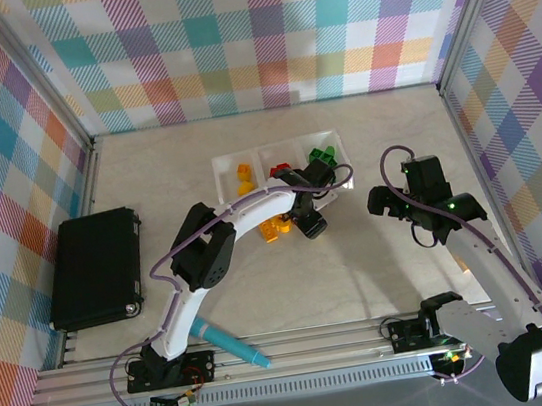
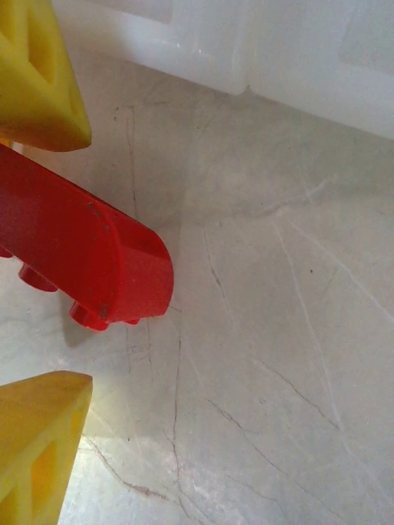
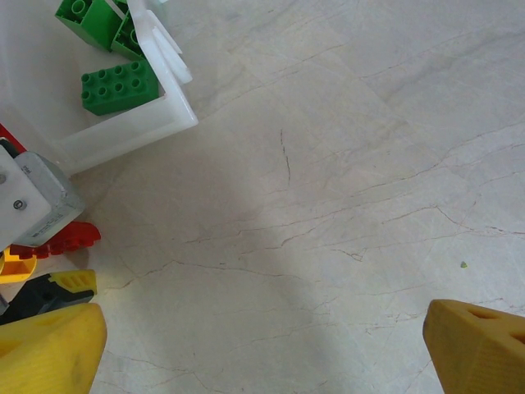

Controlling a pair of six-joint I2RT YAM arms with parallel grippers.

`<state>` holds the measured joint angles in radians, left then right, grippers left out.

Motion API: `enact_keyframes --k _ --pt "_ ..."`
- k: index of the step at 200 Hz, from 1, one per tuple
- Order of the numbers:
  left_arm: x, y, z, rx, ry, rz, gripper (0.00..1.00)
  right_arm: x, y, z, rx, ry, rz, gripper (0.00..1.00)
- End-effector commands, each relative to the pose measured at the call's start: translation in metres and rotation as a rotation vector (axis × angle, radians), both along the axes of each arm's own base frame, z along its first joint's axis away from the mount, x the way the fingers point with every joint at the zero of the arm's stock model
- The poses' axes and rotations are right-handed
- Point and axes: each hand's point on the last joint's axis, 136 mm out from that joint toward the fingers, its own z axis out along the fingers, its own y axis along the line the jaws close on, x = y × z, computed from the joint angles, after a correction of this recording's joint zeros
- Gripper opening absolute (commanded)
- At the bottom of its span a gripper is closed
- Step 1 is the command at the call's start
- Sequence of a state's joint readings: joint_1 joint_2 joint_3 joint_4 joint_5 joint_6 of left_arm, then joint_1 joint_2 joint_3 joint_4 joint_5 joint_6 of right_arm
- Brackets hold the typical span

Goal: Sort the legos into containers by color
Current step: Pick up the lego from the center of the table, then place the lego in the container.

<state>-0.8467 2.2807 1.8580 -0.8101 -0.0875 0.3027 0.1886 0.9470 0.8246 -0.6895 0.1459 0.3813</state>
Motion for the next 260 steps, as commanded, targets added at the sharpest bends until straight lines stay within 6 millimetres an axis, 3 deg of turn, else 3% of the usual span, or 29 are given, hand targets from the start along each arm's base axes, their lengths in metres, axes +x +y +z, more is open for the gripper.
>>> enact_keyframes --k 1,16,40,75,94,159,225,260 --pt "0.004 0.003 0.0 0.001 0.009 0.02 0.68 0.0 -0.003 0.008 0.003 -0.016 -0.015 0.99" --pt "0.003 0.005 -0.001 0.004 0.014 0.024 0.62 0.0 -0.002 0.008 0.005 -0.018 -0.014 0.99" --pt "0.0 0.005 0.001 -0.004 0.024 0.027 0.44 0.001 -0.002 0.007 0.009 -0.018 -0.016 0.99" --pt "0.002 0.005 0.01 -0.023 0.014 0.053 0.32 0.001 -0.002 0.007 0.01 -0.02 -0.017 0.99" --pt "0.003 -0.001 0.025 -0.079 0.017 0.08 0.29 0.001 -0.002 0.007 0.009 -0.02 -0.019 0.99" --pt "0.038 -0.005 0.089 -0.289 -0.073 0.257 0.28 0.002 -0.003 0.006 0.006 -0.022 -0.021 0.99" --pt "0.098 0.007 0.143 -0.389 -0.304 0.386 0.26 0.001 -0.003 0.003 0.008 -0.017 -0.021 0.99" --pt "0.125 0.003 0.153 -0.354 -0.402 0.319 0.27 0.001 -0.002 0.003 0.011 -0.011 -0.02 0.99"
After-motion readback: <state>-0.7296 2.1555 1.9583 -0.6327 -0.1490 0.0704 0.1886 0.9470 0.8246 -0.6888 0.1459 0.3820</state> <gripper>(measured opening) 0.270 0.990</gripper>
